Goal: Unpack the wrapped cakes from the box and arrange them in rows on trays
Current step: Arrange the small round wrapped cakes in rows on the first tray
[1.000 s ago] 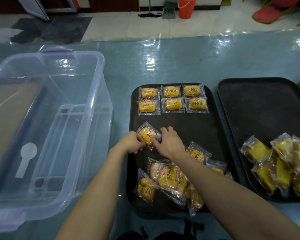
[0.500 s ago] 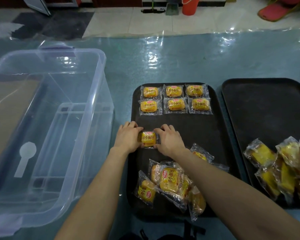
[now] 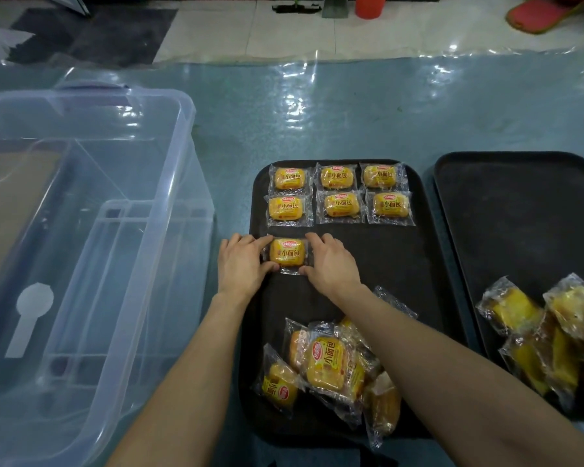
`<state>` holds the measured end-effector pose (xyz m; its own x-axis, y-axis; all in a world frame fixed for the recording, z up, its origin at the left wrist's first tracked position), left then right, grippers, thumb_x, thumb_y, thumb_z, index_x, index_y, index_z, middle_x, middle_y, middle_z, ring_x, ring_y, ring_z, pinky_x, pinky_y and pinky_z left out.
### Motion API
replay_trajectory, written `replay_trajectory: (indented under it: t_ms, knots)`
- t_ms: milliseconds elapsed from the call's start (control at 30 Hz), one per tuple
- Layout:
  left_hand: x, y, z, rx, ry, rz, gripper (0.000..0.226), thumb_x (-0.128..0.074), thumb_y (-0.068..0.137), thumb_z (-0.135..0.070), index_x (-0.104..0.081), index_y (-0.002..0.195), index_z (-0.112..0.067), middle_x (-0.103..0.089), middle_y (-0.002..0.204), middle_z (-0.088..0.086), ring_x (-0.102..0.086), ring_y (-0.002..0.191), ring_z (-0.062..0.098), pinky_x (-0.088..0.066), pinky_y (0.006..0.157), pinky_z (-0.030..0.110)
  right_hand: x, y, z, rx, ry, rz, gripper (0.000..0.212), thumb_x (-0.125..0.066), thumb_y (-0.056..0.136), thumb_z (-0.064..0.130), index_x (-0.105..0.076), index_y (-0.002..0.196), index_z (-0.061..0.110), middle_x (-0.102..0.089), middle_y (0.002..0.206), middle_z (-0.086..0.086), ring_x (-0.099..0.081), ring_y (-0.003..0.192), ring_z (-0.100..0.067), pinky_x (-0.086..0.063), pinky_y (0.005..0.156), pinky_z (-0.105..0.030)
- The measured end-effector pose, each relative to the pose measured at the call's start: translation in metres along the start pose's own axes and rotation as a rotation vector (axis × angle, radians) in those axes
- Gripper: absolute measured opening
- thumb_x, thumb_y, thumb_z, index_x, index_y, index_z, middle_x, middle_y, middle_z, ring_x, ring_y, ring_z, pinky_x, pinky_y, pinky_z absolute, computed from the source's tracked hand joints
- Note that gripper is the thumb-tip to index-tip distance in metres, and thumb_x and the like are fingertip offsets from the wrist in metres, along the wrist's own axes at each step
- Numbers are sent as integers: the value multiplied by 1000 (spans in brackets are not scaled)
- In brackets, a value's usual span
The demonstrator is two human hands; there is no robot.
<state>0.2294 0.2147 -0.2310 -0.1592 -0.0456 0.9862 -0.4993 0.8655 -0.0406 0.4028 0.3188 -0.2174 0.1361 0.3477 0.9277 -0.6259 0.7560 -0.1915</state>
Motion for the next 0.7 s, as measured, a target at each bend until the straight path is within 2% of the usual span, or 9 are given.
replay_trajectory:
  t_ms: [233,600,700]
  knots:
    - [-1,22,-3,31,-24,-9,69,-81,87,-61,-61,149,-40,-72,111,-6,-56,110,20,-43,96,40,3,20,-2,-2,13,-31,62,-81,93,37,-49,143,19,-62,125,-8,-64,116,-32,-55,91,-46]
    - [-1,24,1,38,-31,21,66,-78,90,-61,-63,149,-36,-71,115,-2,-55,114,24,-43,97,41,6,15,-3,35,59,-39,68,-75,98,42,-42,152,18,-59,135,-9,-62,120,-32,-57,91,-47]
    - [5,18,0,49,-34,11,60,-76,92,-60,-66,145,-33,-69,116,0,-57,115,25,-45,99,42,11,6,-7,29,76,-56,57,-67,103,43,-46,149,17,-59,134,-8,-62,118,-30,-57,92,-46]
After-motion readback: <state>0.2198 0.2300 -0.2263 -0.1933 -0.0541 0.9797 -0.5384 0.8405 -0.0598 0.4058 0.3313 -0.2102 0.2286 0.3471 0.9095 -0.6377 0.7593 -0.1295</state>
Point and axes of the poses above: each hand's wrist, its own y-axis towards the middle knuckle, its own x-axis out of the back of the hand, z = x × y, the point moved 2 cm from there along y, towards the middle knuckle
